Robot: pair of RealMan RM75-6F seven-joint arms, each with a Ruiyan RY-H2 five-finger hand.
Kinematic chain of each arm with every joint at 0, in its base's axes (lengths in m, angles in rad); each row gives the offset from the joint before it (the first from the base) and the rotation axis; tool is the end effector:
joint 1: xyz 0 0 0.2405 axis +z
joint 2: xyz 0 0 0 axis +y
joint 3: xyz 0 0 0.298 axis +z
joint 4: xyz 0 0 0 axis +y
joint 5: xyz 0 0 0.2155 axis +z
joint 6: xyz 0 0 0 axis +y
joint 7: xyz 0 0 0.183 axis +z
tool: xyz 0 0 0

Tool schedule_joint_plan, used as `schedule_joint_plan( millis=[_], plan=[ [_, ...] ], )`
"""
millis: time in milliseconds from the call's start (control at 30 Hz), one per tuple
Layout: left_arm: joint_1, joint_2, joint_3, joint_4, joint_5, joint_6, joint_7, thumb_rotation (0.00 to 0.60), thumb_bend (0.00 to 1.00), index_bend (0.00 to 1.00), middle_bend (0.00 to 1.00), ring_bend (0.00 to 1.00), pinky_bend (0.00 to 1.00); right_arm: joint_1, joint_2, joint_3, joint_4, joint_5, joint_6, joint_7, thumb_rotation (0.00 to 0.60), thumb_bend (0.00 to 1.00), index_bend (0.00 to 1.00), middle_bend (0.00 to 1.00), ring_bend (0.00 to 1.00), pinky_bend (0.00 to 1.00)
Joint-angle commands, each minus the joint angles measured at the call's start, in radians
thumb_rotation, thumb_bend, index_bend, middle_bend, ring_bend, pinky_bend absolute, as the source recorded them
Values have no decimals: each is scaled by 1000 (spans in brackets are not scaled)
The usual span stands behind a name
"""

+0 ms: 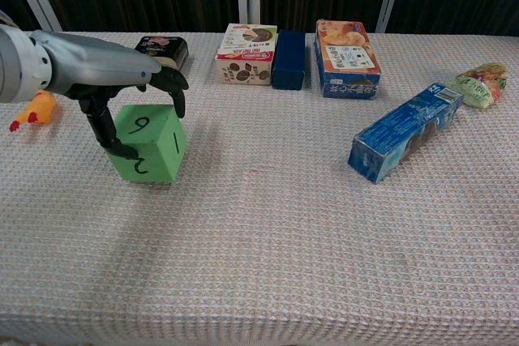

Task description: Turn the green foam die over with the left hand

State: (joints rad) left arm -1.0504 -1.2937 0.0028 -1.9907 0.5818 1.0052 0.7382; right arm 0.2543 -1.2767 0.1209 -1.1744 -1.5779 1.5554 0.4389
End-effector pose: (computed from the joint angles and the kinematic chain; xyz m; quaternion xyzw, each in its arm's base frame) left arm -0.1111 0.3626 -0.0070 -0.8298 -0.3571 -0.2147 0.3713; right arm -0.3512 -0.3041 0.1803 0.5837 -0.3313 0.5325 0.5158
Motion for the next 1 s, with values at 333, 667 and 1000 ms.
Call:
schedule_joint_plan(
  millis=[333, 667, 1000],
  plan=[
    [294, -53, -104, 196, 654, -103, -983, 600, 361, 528, 102, 11, 162, -2, -9, -10, -17, -9, 0, -24, 600, 485, 0, 0, 0, 0],
    [360, -257, -76, 585, 880, -21, -1436, 600, 356, 571, 129, 11, 163, -1, 3, -15, -58, -17, -4, -66, 600, 485, 0, 0, 0, 0],
    [402, -399, -54, 832, 945, 98, -1483, 600, 355, 587, 157, 29, 163, 2, 11, -18, -78, -15, -19, -88, 600, 485, 0, 0, 0, 0]
  ],
)
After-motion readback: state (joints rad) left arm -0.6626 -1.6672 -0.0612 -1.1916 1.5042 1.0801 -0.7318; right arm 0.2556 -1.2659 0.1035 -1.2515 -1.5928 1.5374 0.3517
